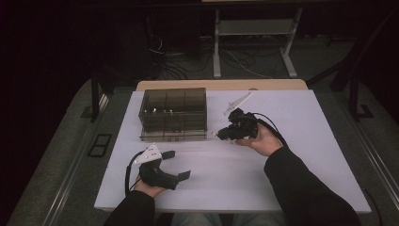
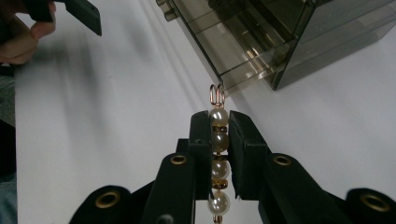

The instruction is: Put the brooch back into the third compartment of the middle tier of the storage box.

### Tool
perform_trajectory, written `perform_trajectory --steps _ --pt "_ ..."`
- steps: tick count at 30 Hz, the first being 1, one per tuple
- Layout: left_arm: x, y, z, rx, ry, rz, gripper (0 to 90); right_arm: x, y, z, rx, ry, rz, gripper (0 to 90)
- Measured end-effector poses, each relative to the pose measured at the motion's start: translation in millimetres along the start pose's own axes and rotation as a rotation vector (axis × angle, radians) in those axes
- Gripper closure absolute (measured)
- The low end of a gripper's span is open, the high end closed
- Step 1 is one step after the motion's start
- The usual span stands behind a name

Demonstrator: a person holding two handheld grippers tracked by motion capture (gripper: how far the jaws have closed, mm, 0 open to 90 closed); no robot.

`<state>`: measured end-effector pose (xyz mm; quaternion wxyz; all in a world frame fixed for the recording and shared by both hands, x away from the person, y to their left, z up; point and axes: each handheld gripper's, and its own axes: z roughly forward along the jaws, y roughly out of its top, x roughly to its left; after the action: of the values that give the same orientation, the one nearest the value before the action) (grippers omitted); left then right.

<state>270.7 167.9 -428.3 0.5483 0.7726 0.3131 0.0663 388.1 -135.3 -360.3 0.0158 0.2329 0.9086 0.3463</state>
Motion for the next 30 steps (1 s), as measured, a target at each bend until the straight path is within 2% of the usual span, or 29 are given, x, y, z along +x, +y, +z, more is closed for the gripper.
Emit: perform_trajectory --steps 7,15,18,30 --pt "-0.4 0.0 0.2 -0.005 0.0 -0.006 0.0 1.0 9.5 -0.2 -0.008 -0.005 -0.02 79.1" --pt "0.0 0.1 -0.3 -0.003 -0.001 -0.002 0.0 0.6 20.1 -0.3 -0.004 -0.011 -0.021 79.1" --pt "0.0 0.1 -0.4 -0.003 -0.002 -0.003 0.0 0.5 24.9 -0.3 -0.015 -0.013 -0.038 79.1" --pt "0.4 0.3 -1.3 -0.006 0.0 -0.004 0.0 -0.1 41.3 1.9 -0.02 -0.015 -0.046 79.1"
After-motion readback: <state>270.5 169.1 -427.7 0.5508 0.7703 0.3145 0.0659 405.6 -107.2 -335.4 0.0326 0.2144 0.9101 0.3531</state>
